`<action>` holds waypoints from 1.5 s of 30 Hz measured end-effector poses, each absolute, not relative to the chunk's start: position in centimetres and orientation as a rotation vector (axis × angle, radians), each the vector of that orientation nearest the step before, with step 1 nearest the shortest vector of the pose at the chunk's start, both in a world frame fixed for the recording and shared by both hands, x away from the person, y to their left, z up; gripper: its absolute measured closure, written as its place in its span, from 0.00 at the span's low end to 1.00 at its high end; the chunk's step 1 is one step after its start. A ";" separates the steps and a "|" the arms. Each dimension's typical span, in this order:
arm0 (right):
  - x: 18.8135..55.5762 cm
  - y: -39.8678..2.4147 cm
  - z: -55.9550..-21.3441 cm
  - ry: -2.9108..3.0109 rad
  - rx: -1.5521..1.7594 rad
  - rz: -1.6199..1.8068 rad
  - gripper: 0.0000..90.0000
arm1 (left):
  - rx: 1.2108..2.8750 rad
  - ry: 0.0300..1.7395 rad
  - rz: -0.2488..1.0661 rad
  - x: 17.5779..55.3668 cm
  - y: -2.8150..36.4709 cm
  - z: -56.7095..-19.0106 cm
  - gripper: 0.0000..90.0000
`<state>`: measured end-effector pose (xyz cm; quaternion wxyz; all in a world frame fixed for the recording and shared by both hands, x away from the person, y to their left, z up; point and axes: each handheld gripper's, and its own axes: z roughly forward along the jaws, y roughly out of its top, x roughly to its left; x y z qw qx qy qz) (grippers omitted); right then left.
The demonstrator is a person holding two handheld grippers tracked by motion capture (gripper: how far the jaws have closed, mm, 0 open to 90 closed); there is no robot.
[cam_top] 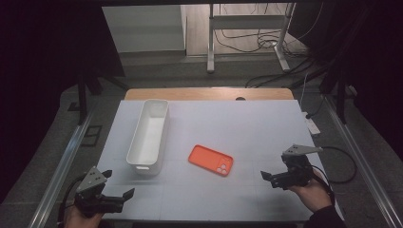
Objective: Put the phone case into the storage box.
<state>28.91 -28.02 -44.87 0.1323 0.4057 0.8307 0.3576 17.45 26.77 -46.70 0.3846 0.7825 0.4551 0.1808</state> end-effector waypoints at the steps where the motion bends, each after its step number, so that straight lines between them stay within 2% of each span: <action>1: 29.0 -27.9 -44.9 2.414 1.174 1.036 0.00 | 1.994 1.160 0.460 17.4 26.8 -46.7 0.00; 45: 32.2 -24.1 -45.1 2.491 1.091 0.999 0.00 | 1.997 1.156 0.455 17.5 26.8 -46.7 0.00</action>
